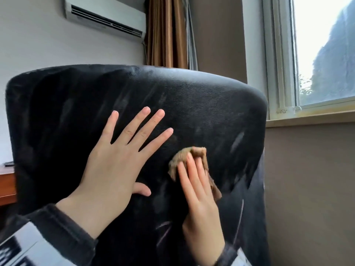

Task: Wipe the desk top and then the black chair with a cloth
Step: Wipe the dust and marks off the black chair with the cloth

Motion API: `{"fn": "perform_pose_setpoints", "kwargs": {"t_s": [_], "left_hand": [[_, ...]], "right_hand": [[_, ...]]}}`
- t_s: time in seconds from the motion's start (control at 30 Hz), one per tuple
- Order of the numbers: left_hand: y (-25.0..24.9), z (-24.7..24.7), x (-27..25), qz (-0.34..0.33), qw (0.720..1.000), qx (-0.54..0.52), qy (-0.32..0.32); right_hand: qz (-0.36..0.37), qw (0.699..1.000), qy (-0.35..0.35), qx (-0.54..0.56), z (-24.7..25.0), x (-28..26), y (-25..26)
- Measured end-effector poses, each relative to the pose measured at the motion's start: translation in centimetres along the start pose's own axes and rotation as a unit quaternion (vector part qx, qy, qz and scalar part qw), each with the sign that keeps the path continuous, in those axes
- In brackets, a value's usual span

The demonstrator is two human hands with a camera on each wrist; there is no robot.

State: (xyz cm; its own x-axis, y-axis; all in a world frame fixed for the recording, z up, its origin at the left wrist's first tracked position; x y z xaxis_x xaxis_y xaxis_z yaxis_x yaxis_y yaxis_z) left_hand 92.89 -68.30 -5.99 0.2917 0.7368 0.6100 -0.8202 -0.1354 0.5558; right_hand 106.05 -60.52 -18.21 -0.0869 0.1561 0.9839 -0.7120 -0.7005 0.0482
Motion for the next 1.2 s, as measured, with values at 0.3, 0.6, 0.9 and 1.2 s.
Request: {"fn": "perform_pose_setpoints", "kwargs": {"t_s": [0.3, 0.6, 0.9, 1.2], "left_hand": [[0.4, -0.8, -0.4, -0.030, 0.994, -0.052, -0.093], [-1.3, -6.4, -5.6, -0.003, 0.995, -0.093, -0.023], [-0.9, -6.9, -7.3, 0.025, 0.997, -0.055, -0.047], [-0.2, -7.8, -7.9, 0.029, 0.996, -0.063, -0.060]], "right_hand": [[0.003, 0.999, -0.040, -0.006, 3.3, 7.7, -2.8], [-0.020, 0.998, 0.059, -0.016, -0.7, -6.5, 2.7], [0.016, 0.997, 0.064, -0.051, -3.7, -8.1, 5.6], [0.022, 0.999, 0.011, -0.032, 0.2, -4.3, 1.5]]}}
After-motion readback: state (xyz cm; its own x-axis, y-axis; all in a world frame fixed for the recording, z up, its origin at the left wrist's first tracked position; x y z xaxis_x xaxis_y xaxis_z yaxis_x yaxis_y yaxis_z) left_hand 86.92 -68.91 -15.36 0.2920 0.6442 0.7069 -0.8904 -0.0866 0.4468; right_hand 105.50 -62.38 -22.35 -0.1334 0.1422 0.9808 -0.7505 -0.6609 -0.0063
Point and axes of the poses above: each hand's wrist, its own x-axis towards the middle knuckle, its own z-axis out of the back of the hand, y = z × x, the point moved 1 cm from there along x, towards the middle knuckle, and after that the axes turned 5 degrees about -x, right-handed, at the moved point
